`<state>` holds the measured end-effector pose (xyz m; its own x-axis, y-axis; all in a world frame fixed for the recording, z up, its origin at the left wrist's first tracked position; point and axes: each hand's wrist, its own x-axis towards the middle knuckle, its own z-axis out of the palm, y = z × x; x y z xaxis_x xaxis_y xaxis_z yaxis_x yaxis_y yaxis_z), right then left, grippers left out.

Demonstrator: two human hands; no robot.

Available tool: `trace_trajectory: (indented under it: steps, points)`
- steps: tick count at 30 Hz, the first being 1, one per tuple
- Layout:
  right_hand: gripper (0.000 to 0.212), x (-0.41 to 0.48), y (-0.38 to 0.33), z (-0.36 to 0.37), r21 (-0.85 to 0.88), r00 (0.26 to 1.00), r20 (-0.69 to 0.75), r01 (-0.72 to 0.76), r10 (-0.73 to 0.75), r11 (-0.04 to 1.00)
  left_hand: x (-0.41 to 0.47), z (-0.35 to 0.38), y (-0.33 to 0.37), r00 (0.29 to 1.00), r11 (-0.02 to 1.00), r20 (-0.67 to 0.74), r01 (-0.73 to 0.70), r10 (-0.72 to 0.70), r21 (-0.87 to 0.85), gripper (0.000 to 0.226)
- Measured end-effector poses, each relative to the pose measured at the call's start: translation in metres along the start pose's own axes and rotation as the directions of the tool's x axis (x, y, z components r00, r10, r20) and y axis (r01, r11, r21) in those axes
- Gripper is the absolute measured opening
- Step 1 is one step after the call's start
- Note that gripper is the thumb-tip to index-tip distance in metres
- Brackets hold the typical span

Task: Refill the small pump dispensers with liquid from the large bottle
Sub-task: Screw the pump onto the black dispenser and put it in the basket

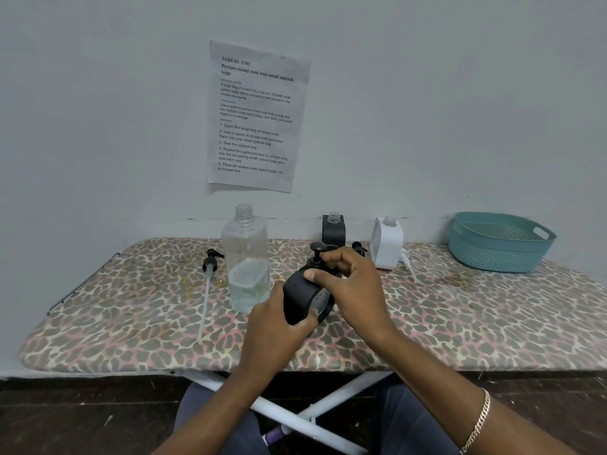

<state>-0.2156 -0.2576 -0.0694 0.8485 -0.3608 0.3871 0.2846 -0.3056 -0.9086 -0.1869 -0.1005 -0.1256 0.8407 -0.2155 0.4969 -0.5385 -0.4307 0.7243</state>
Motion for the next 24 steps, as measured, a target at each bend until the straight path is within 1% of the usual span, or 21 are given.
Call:
trace_trajectory:
  steps: [11, 16, 24]
  points:
    - [0.036, 0.0011, -0.0015, -0.0018, -0.047, 0.999, 0.041, 0.025, -0.023, 0.999, -0.0003, -0.0020, 0.0029, 0.999, 1.000, 0.015, 0.029, -0.029, -0.003, 0.038]
    - [0.036, 0.0017, -0.0004, -0.0019, -0.061, 0.998, 0.053, 0.028, -0.025, 0.998, -0.0002, -0.0024, 0.0030, 0.999, 0.999, 0.023, 0.036, -0.035, -0.021, 0.041]
    - [0.040, 0.0000, -0.0041, -0.0031, -0.051, 0.998, 0.063, 0.030, -0.027, 0.998, -0.0012, -0.0085, 0.0091, 0.997, 0.994, 0.055, 0.065, -0.061, -0.089, 0.041]
